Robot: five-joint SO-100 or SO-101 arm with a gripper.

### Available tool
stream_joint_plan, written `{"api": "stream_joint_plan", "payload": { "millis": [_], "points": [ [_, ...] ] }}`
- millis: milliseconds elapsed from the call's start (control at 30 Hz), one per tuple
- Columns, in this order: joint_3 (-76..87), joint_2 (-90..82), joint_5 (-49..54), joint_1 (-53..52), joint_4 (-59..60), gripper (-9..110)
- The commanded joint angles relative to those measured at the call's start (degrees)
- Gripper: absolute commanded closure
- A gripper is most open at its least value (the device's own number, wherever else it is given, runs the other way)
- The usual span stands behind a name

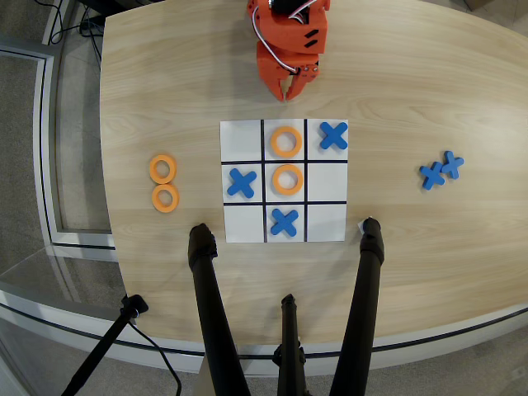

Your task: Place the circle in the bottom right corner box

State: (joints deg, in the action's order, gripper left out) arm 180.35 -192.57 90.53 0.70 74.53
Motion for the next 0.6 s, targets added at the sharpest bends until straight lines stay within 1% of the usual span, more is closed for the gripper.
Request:
{"api": "stream_joint_plan", "payload": {
  "millis": [0,300,400,567],
  "points": [
    [-0.8,2.3,1.1,-1.7,0.4,98],
    [-0.9,2.3,1.1,-1.8,0.5,97],
    [-1.7,2.8,1.1,-1.9,0.6,93],
    [-10.3,9.8,0.9,-4.6,0.5,91]
  ]
}}
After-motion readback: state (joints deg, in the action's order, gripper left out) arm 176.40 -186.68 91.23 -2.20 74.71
